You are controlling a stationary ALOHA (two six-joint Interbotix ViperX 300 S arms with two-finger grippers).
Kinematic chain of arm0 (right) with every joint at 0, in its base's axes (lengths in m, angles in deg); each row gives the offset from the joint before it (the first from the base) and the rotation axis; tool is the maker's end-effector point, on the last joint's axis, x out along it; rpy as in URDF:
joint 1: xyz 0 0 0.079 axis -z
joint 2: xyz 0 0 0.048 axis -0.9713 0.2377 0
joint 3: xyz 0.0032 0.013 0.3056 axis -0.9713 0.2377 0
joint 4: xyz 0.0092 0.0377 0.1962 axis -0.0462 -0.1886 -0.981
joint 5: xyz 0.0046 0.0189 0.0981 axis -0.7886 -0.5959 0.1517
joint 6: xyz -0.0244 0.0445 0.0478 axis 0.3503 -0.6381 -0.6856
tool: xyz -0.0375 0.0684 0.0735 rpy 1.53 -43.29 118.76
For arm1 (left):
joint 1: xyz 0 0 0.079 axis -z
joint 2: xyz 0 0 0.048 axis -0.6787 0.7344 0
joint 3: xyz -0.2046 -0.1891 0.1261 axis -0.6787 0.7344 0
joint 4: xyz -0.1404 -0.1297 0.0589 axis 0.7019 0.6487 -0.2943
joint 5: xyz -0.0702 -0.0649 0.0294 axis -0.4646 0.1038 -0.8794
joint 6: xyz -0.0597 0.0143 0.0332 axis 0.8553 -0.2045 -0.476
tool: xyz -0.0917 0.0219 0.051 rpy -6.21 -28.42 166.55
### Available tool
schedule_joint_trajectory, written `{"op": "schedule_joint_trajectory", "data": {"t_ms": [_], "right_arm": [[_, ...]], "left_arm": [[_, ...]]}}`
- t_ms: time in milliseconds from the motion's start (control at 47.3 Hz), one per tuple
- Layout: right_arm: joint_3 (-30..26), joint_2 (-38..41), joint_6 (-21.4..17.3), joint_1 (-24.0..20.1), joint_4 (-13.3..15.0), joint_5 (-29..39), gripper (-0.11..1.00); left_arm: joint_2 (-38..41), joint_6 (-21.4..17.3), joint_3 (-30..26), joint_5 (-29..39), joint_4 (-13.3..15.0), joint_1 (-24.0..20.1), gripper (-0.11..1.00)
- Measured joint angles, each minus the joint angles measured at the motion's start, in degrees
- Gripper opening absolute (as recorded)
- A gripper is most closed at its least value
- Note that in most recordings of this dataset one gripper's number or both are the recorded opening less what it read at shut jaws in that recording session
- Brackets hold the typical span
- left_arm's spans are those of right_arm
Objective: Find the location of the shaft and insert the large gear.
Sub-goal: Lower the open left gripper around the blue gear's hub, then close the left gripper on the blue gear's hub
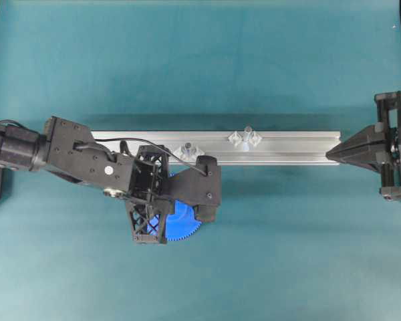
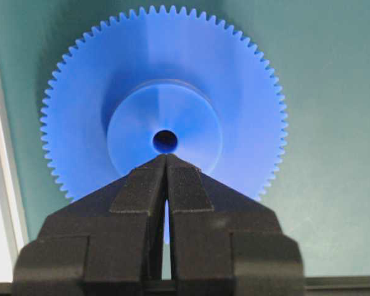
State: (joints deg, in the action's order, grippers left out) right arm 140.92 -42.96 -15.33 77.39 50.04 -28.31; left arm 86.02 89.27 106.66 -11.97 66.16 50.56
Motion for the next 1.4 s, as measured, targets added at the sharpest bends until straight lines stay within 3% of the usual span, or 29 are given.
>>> {"op": "schedule_joint_trajectory", "data": {"t_ms": [1141, 1289, 1395], "right_arm": [[0.0, 0.0, -0.35, 0.09, 0.0, -1.05, 0.01], [0.0, 0.0, -0.44, 0.09, 0.0, -1.05, 0.01], [0.26, -0.09, -0.44, 0.09, 0.0, -1.05, 0.01]], "left_arm": [[4.22, -0.97, -4.75, 5.19, 0.0, 0.09, 0.01], [4.22, -1.05, -4.75, 5.27, 0.0, 0.0, 0.05], [4.22, -1.05, -4.75, 5.36, 0.0, 0.0, 0.15]]}}
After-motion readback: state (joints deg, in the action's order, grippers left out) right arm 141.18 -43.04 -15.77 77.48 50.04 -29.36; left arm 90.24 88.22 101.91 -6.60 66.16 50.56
